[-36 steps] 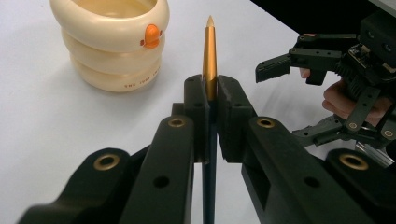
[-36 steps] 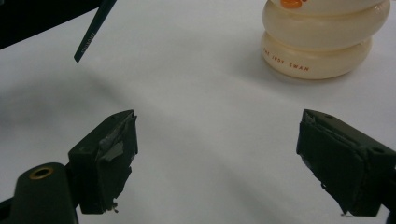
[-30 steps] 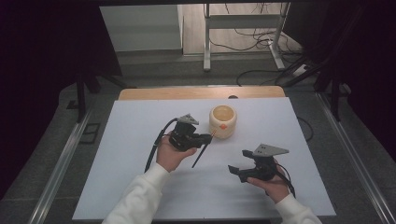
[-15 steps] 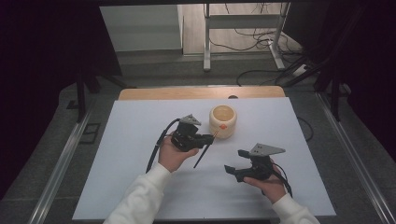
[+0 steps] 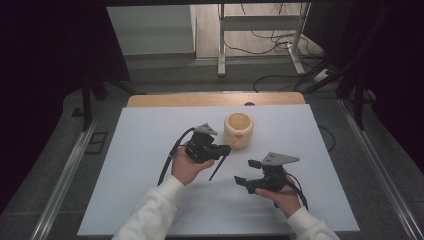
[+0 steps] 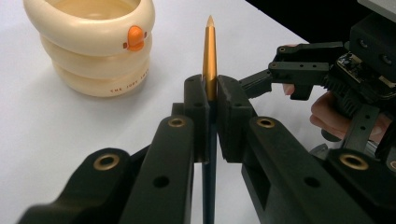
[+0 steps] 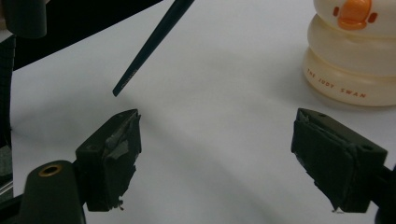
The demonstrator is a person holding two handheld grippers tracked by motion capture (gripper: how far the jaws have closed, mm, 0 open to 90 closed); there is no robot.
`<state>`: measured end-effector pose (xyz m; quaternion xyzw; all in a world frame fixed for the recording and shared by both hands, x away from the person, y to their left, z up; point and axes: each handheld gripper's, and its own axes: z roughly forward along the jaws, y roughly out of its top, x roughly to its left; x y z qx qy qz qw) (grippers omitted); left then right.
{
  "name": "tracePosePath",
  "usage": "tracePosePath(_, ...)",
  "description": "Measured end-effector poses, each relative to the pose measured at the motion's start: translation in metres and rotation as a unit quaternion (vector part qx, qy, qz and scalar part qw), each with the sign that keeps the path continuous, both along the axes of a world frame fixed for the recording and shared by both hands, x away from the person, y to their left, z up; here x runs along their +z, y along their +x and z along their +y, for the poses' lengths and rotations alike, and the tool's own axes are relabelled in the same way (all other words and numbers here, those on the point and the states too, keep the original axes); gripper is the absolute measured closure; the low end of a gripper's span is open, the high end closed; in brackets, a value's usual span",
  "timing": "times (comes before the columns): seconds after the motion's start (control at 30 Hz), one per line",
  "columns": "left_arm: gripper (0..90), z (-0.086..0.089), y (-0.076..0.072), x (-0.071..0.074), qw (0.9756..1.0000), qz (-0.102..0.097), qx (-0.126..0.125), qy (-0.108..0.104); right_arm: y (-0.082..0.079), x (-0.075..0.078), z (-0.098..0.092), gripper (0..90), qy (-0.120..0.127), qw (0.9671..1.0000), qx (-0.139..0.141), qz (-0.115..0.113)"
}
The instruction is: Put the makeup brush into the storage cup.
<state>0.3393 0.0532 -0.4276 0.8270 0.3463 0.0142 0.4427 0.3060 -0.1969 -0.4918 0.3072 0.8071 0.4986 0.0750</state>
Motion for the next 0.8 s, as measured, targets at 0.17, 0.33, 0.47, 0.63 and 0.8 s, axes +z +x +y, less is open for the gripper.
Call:
tracePosePath(0.17, 83.7, 0.000, 0.000, 0.000, 1.0000, 0.000, -0.001, 0.000, 0.001, 0.001, 0.004, 17.2, 0.001, 1.0000, 0.003, 0.000)
tracePosePath(0.33, 83.7, -0.001, 0.000, 0.000, 1.0000, 0.000, -0.002, 0.002, 0.001, 0.001, 0.007, 17.6, 0.005, 1.0000, 0.005, -0.001)
tracePosePath(0.47, 83.6, -0.003, -0.001, -0.001, 1.0000, 0.001, 0.000, -0.001, 0.002, 0.002, 0.008, 17.5, 0.014, 0.9999, 0.003, 0.000)
tracePosePath(0.63, 83.7, -0.004, 0.000, -0.001, 1.0000, 0.002, -0.003, -0.001, 0.005, 0.004, 0.009, 17.4, 0.028, 0.9996, 0.002, 0.003)
tracePosePath(0.8, 83.7, -0.004, 0.000, -0.001, 1.0000, 0.001, -0.005, 0.001, 0.006, 0.004, 0.014, 17.4, 0.029, 0.9996, 0.005, 0.003)
